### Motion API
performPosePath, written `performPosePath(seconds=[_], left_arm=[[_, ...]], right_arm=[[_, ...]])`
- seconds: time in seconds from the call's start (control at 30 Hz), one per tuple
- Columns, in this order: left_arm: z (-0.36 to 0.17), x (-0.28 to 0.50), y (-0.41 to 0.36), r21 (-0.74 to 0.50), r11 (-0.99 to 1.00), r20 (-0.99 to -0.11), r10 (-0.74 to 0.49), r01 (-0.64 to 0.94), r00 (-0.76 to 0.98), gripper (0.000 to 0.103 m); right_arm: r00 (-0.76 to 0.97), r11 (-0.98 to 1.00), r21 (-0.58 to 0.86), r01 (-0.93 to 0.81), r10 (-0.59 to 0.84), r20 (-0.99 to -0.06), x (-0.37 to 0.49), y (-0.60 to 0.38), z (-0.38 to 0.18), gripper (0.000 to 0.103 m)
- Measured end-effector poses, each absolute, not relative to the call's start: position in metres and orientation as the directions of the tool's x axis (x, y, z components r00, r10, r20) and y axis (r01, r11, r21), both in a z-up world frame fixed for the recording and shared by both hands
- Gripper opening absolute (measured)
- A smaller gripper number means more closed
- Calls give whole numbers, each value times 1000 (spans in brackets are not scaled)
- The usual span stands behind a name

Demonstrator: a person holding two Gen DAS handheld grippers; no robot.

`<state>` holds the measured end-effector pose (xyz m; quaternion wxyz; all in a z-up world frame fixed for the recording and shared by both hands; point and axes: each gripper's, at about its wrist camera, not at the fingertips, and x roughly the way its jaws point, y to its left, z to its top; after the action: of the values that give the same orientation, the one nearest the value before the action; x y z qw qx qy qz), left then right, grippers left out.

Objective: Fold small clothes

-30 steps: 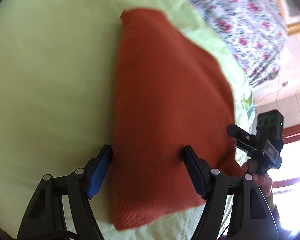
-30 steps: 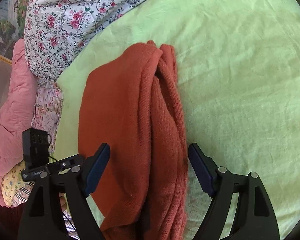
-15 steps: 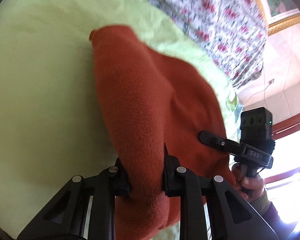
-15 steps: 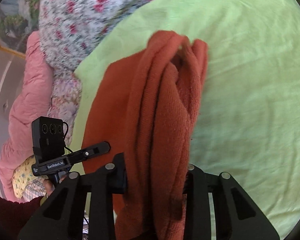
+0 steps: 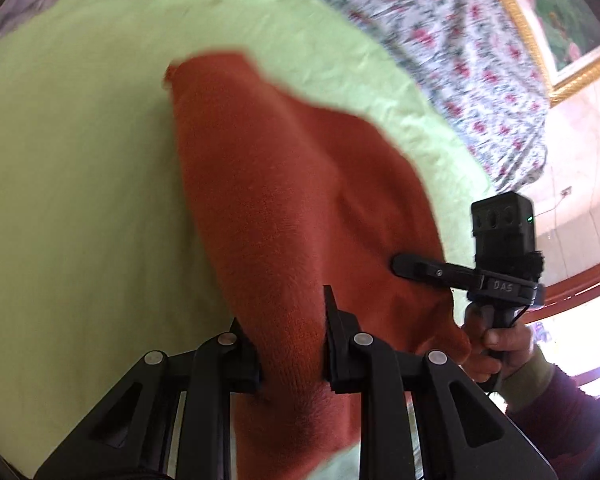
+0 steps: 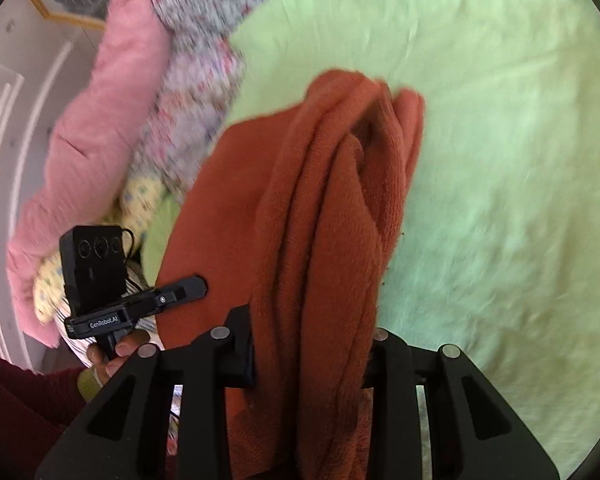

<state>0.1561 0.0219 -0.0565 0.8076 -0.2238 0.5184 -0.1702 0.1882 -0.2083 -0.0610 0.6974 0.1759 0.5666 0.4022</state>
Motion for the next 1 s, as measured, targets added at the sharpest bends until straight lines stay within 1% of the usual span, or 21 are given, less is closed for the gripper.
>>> performPosePath(seconds=[0.07, 0.13, 0.17, 0.23, 0.3, 0.43, 0.53, 0.63, 0.67, 0.77, 0.83, 0.9, 0.93, 1.0], left_arm=[[-66, 155, 28, -571, 820, -750, -545, 49, 376, 30], [-67, 157, 38, -602, 797, -732, -574, 44, 368, 35], [-65, 159, 45, -612, 790, -724, -582, 43, 370, 39], [-61, 165, 61, -611, 791, -724, -574, 33, 382, 44], [-58, 177, 78, -613, 790, -723, -563, 6, 400, 54], [-48, 204, 117, -646, 761, -689, -547, -61, 476, 55], [-51, 231, 141, -663, 739, -688, -537, -122, 489, 56], [-61, 260, 153, -671, 720, -698, -535, -177, 475, 55], [-63, 267, 154, -681, 709, -693, -545, -182, 472, 53], [-68, 284, 156, -687, 703, -693, -560, -182, 454, 53], [-73, 295, 151, -685, 706, -701, -569, -182, 430, 46], [-78, 302, 144, -689, 707, -701, -594, -160, 394, 27], [-79, 303, 141, -688, 710, -702, -599, -150, 384, 24], [-76, 306, 129, -670, 733, -712, -590, -118, 380, 10]], right_arm=[[30, 664, 657, -356, 711, -703, 186, -206, -72, 35], [23, 681, 643, -349, 693, -721, 189, -208, -74, 42], [28, 689, 637, -345, 686, -727, 190, -209, -71, 44], [40, 711, 611, -347, 662, -748, 191, -212, -63, 46], [59, 731, 580, -359, 638, -768, 190, -218, -53, 46], [112, 754, 556, -351, 623, -774, 184, -235, -33, 46], [166, 770, 540, -341, 614, -771, 179, -245, -20, 46], [201, 765, 555, -326, 630, -750, 172, -251, -10, 46], [208, 759, 565, -322, 639, -740, 170, -251, -7, 46], [214, 745, 573, -342, 655, -725, 164, -249, 2, 46], [214, 740, 568, -361, 658, -722, 160, -242, 6, 46], [201, 729, 568, -381, 665, -719, 158, -234, 9, 46], [198, 728, 563, -391, 664, -721, 156, -229, 10, 46], [187, 725, 557, -404, 662, -726, 155, -225, 9, 46]])
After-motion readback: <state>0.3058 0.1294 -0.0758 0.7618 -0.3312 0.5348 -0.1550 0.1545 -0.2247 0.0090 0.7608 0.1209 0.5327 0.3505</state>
